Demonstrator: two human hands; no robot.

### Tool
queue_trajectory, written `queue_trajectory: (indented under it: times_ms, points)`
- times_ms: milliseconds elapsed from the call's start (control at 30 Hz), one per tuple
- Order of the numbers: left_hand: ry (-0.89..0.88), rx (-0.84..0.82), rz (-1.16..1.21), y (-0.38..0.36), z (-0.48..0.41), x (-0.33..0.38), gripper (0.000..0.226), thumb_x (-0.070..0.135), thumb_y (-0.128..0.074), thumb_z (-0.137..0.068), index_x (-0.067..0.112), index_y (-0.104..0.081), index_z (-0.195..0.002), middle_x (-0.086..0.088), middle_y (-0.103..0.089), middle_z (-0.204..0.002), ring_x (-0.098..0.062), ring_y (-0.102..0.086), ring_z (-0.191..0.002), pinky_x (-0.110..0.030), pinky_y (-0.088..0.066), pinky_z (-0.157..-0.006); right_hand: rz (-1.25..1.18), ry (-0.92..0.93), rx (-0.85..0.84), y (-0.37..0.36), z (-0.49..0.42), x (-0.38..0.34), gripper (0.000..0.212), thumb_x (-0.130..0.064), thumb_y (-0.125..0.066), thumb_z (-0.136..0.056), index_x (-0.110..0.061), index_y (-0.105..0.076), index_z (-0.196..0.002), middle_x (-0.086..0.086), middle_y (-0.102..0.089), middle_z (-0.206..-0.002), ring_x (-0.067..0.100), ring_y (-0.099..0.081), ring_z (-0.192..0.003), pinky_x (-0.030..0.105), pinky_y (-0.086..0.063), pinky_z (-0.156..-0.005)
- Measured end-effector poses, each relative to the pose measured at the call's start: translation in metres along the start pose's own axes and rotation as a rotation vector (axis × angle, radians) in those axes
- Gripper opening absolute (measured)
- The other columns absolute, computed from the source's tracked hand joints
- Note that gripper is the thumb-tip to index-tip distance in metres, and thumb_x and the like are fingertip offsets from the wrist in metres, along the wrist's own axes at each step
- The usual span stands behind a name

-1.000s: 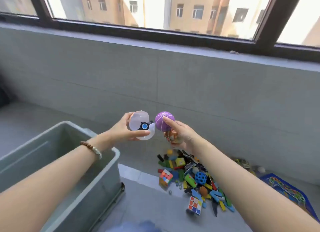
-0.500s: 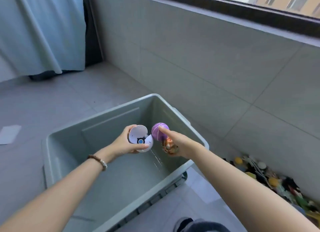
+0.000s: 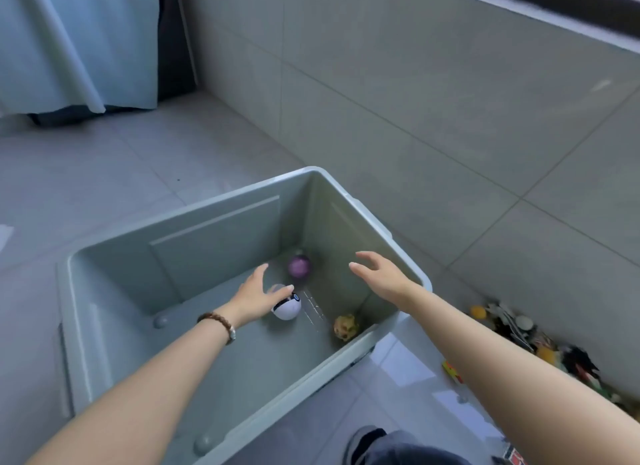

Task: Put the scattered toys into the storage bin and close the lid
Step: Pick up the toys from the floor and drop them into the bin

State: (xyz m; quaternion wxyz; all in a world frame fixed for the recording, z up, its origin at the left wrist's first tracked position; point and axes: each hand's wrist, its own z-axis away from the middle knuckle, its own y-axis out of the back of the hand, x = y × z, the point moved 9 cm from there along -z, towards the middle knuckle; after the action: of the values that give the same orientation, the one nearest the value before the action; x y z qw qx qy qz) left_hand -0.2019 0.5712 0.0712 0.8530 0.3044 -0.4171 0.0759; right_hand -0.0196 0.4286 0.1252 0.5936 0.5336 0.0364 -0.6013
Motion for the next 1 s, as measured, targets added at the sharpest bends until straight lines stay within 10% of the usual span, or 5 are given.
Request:
queue_trajectory:
  times_ms: [367,667,1000]
  points:
    - [-0.460,0.082,-0.582,-0.054,0.053,0.190,0.070,0.058,-0.042,-0.091,0.017,-0.030,-0.146,-0.001,-0.033,-0.151,-0.021,-0.025,-0.140,-0.036,-0.025,-0.113,0.576,0.152,0.191,0.151,0.109,0.030,0.059,-0.043,-0.054,-0.091,-0.031,-0.031,-0.143,-0.008,-0.021,-0.155,0.016,-0.029,-0.139,0.034,-0.033,-0.108]
    - [-0.724,-0.133,-0.801,-0.239,0.091,0.294,0.067,0.057,-0.040,-0.092,0.017,-0.031,-0.145,0.000,-0.032,-0.151,-0.019,-0.024,-0.140,-0.035,-0.025,-0.111,0.384,-0.225,0.323,0.257,0.234,0.221,0.069,-0.050,-0.057,-0.087,-0.028,-0.028,-0.146,-0.004,-0.018,-0.156,0.018,-0.027,-0.141,0.036,-0.032,-0.110]
    - [-0.613,-0.413,-0.987,-0.396,0.038,0.242,0.076,0.058,-0.053,-0.086,0.021,-0.026,-0.147,0.000,-0.031,-0.151,-0.023,-0.030,-0.137,-0.040,-0.039,-0.103,0.110,-0.403,0.226,0.214,0.230,0.390,0.077,-0.050,-0.063,-0.083,-0.022,-0.030,-0.145,0.002,-0.024,-0.154,0.019,-0.026,-0.141,0.034,-0.025,-0.114]
